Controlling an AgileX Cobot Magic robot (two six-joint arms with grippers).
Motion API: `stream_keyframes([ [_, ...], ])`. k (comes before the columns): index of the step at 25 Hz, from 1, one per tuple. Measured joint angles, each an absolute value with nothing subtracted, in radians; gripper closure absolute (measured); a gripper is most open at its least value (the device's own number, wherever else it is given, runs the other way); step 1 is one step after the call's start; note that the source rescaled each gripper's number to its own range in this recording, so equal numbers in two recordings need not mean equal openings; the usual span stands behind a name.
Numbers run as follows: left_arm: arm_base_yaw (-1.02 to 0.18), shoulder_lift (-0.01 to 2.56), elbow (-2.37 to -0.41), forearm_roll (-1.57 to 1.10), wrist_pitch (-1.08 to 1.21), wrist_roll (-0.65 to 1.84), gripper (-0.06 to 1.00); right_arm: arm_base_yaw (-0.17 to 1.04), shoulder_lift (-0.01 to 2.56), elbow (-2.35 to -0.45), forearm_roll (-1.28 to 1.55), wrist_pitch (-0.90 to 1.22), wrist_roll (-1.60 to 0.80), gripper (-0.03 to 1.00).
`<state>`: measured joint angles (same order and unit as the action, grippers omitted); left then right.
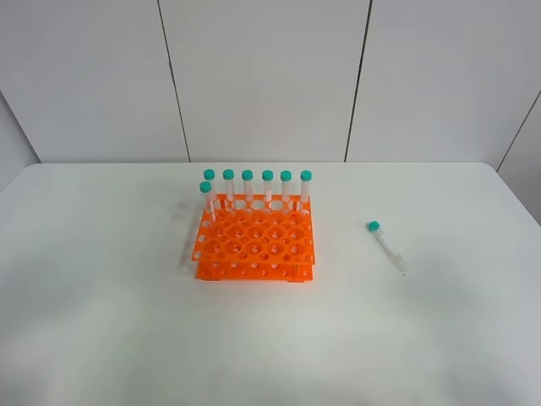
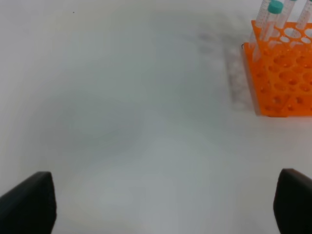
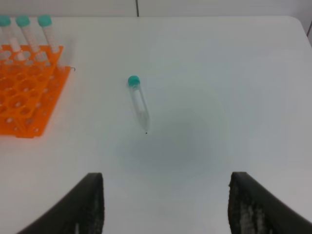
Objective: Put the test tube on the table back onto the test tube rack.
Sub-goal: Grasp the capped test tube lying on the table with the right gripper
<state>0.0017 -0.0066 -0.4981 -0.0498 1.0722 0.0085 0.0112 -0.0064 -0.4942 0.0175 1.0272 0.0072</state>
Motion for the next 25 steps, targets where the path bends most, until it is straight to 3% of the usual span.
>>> stream_keyframes([
  [20, 0.002, -0.007, -0.498, -0.05, 1.072, 0.009, -0.03, 0.011, -0.006, -0.496, 0.017, 1.026, 0.007, 0.01],
  [25, 0.002, -0.007, -0.498, -0.05, 1.072, 0.009, -0.03, 0.011, 0.108, -0.586, 0.017, 0.969, 0.007, 0.01],
])
